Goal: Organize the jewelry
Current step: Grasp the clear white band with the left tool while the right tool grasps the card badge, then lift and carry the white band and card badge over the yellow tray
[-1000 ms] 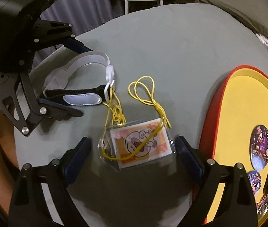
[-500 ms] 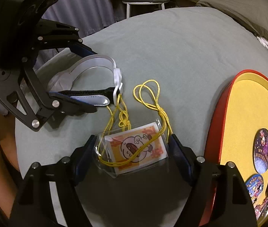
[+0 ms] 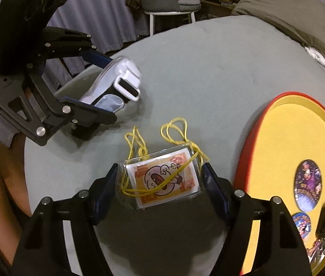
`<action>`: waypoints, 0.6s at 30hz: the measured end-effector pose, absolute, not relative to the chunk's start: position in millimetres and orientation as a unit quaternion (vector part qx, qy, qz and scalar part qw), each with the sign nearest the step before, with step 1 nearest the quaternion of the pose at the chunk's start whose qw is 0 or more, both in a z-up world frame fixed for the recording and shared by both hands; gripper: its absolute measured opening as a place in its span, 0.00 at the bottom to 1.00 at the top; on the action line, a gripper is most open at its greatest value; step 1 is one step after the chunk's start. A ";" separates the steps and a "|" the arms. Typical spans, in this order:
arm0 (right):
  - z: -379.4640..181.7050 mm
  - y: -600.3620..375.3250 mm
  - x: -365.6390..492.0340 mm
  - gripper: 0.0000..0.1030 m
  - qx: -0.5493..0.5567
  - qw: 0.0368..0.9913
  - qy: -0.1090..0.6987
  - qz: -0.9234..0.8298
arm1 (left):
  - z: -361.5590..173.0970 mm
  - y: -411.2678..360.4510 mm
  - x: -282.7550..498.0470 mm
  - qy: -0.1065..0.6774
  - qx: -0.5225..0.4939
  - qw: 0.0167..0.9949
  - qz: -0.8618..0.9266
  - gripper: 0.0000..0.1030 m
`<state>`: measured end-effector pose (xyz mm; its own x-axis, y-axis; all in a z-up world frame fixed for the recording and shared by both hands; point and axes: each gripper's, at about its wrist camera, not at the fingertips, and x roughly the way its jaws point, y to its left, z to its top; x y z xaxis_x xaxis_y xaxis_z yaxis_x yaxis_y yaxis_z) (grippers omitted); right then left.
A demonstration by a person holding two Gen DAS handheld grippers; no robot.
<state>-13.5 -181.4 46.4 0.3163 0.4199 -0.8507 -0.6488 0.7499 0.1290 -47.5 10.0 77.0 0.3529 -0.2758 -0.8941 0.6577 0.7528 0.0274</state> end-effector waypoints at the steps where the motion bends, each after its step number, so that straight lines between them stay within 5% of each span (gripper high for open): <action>1: 50.1 -184.4 -13.4 0.66 -0.114 0.805 0.478 0.332 | 79.4 9.6 -46.3 0.486 0.195 0.801 -0.291 0.74; 18: 139.8 -267.3 4.9 0.65 -0.038 0.874 0.396 0.278 | 135.0 -46.6 -15.7 0.436 0.194 0.826 -0.301 0.74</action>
<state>4.9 -267.3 139.8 0.5313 0.4562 -0.7138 -0.5160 0.8426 0.1544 -15.7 -46.6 135.0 0.4380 -0.3286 -0.8368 0.6666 0.7433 0.0570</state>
